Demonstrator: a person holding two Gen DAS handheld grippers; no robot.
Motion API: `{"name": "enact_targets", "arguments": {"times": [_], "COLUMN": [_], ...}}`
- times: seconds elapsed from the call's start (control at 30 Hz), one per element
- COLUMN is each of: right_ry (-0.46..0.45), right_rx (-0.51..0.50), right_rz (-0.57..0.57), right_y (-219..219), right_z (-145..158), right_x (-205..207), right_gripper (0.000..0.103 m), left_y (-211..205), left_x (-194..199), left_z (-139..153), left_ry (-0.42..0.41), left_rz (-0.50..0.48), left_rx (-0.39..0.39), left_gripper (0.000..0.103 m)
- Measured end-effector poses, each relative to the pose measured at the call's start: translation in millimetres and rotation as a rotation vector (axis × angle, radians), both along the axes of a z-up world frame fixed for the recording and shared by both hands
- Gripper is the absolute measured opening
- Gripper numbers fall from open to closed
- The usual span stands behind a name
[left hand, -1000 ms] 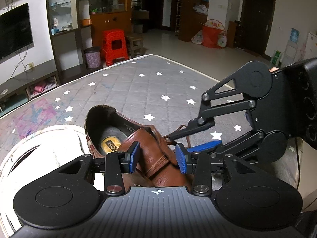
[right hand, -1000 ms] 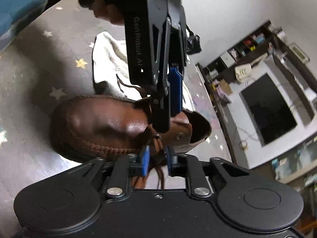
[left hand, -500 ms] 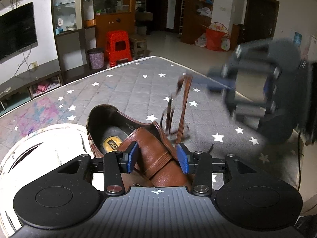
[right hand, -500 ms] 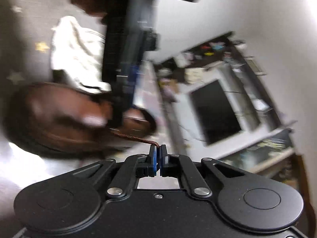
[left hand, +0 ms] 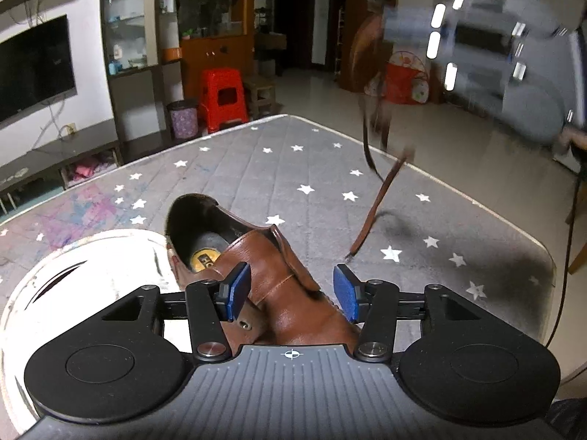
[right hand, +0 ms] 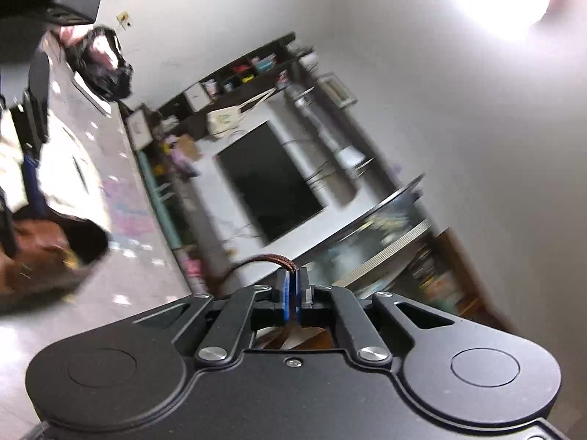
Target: Lace up shoes with both hands
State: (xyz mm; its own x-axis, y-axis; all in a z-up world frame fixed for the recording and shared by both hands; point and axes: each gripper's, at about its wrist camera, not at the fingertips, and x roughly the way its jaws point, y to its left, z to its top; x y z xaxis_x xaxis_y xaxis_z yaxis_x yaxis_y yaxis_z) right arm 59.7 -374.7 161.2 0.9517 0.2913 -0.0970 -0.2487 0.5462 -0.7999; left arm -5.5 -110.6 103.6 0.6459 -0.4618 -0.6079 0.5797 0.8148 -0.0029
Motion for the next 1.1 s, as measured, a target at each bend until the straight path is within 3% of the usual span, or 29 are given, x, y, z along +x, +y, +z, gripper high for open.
{"name": "enact_targets", "arguments": {"times": [0.13,0.3,0.47,0.57,0.67,0.8,1.1], "right_ry": [0.294,0.504,0.627,0.696,0.741,0.718,0.666], "right_rx": [0.130,0.319,0.527,0.596,0.593,0.588,0.681], "right_rz": [0.003,-0.021,-0.088,-0.121,-0.135,-0.163,-0.266], "right_y": [2.2,-3.2,-20.1,-31.4,-37.4,-41.6,-58.5], "right_z": [-17.8,-35.7,-44.3,-51.8,-57.2,-62.6,-78.2], "right_x": [5.4,8.5,11.3,15.2,11.6,11.3,15.1], "right_gripper": [0.019,0.034,0.048,0.052,0.054,0.064,0.076], "left_y": [15.5,40.4,67.5,82.4,95.1,103.9,99.8], "left_x": [-17.1,-27.4,-26.5,-25.7,-25.7,-24.6,-23.9], "left_z": [2.1,-7.8,-24.0,-35.5,-44.2,-51.5,-54.8], "left_ry": [-0.036,-0.043,0.008,0.035,0.054,0.060,0.063], "left_rz": [0.071,0.221,0.352,0.423,0.482,0.541,0.564], "left_rx": [0.020,0.056,0.051,0.066,0.074,0.076,0.053], "left_gripper": [0.063,0.071,0.074,0.075,0.075,0.076,0.077]}}
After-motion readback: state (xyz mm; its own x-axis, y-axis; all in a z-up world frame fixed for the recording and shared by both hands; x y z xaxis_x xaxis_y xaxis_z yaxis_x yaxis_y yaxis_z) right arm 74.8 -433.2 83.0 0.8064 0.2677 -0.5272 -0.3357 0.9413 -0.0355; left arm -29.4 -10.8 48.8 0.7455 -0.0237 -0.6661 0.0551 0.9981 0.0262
